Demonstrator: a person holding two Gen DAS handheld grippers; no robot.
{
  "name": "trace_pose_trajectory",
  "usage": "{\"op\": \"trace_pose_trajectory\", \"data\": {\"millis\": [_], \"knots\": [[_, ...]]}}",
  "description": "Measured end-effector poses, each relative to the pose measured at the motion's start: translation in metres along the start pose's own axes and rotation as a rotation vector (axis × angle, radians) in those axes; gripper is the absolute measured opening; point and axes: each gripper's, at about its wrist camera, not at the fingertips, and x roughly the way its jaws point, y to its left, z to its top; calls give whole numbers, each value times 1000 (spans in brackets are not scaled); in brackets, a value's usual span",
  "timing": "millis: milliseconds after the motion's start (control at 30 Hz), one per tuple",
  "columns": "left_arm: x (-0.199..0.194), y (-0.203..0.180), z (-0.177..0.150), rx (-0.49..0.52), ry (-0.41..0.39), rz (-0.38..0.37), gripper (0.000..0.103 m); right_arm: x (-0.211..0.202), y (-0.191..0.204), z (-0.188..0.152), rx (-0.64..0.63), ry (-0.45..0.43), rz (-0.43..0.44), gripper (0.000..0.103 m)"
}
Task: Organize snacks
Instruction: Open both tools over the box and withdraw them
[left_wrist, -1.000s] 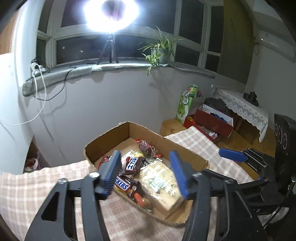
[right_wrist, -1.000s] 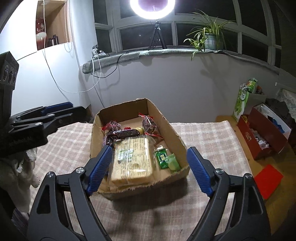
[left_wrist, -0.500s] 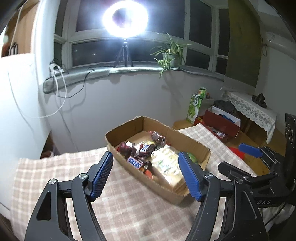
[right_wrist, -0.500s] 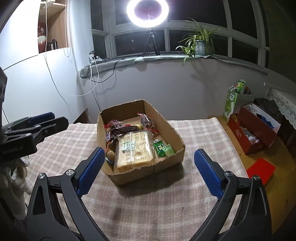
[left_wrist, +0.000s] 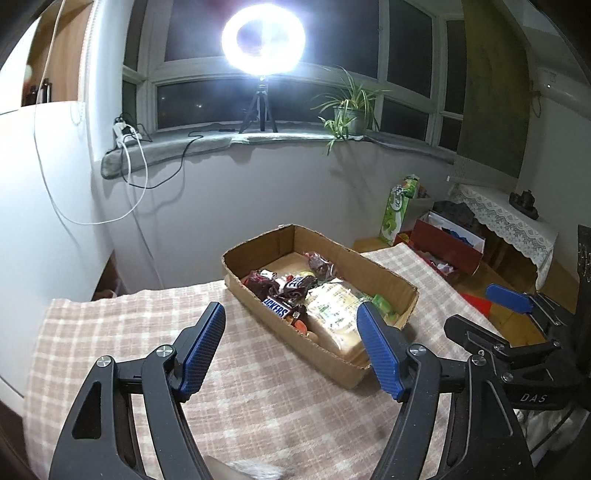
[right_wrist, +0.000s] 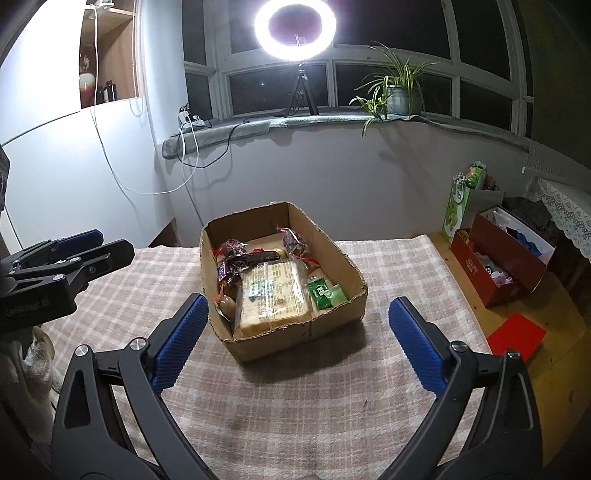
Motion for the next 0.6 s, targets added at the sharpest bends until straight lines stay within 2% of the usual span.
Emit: {"op": "trace_pose_trajectory", "data": {"millis": [600], "knots": [[-5,-3,0,-1,-9,-3,77,-1,0,-1,-3,1,-4,100]]}}
